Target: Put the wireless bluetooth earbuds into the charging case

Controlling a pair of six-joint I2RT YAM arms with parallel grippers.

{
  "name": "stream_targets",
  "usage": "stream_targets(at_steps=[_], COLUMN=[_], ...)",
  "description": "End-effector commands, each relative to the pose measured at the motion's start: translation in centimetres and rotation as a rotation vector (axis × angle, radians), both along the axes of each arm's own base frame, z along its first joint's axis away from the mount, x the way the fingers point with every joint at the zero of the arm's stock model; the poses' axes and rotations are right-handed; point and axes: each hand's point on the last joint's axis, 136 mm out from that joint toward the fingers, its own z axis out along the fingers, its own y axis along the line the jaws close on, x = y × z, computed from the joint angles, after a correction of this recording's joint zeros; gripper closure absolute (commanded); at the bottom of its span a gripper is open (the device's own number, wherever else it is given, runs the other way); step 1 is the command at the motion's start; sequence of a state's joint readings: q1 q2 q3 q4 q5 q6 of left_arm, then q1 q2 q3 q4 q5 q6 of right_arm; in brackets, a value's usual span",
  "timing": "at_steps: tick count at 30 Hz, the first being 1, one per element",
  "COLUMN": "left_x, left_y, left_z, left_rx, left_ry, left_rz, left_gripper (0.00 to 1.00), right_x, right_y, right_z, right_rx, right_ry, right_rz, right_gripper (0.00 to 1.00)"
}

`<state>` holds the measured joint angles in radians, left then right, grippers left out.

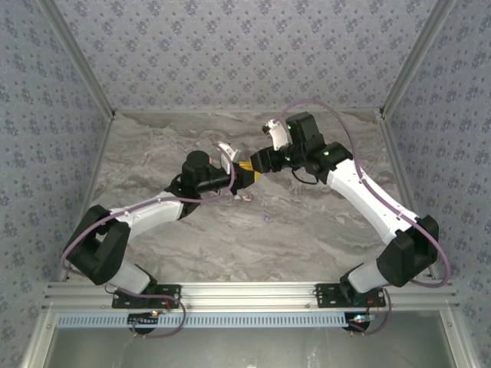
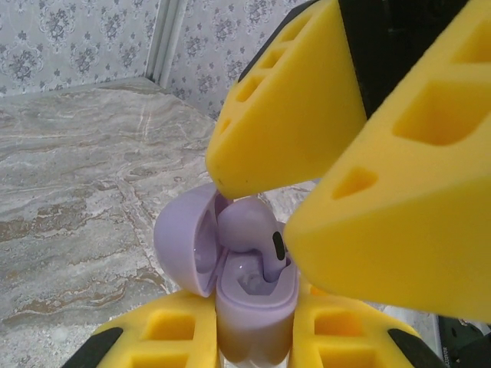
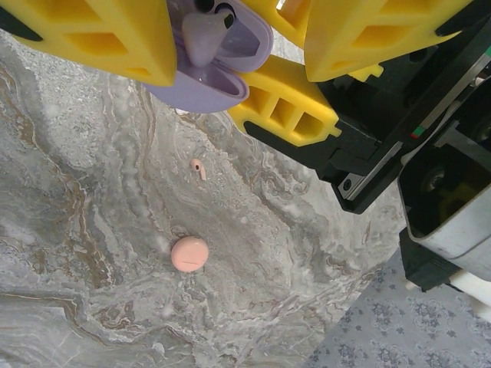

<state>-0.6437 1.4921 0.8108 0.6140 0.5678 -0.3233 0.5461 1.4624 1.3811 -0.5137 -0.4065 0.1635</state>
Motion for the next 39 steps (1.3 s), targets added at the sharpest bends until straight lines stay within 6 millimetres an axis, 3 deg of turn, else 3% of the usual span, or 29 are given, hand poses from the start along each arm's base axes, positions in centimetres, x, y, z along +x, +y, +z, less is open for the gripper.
stream_targets(at_steps=[1,5,17,29,39], left_x=[-0.2,0.0,0.9,0.4,-0.4], left_y=[-0.5,-0.4,0.2,0.0,-0.2], left_z=[2.6,2.5,1.8,2.8,3.6], left_rx=[-0.033,-0.033,-0.003,-0.037,-0.062], left_ry=[-0.067,-0.065,-0.058,-0.076,-0.092], left_rz=[-0.024,-0.012,0.061,0.026,-0.013], left_gripper=[0.90,0.90,0.90,0.90,0.90], right_x=[0.0,0.0,-0.2,0.3,0.6], right_y=[-0.2,-0.3,-1.0,-1.7,-1.7], right_z=[1.4,1.4,0.8,-0.3,-1.3], right_rx=[-0.007,-0.010,-0.032,-0.056,-0.068], right_ry=[-0.041,-0.042,-0.042,-0.021,0.006], right_rz=[-0.003,-0.011,-0.029,-0.065,-0.071], right_gripper=[0.50,0.53,0.75,0.83,0.84])
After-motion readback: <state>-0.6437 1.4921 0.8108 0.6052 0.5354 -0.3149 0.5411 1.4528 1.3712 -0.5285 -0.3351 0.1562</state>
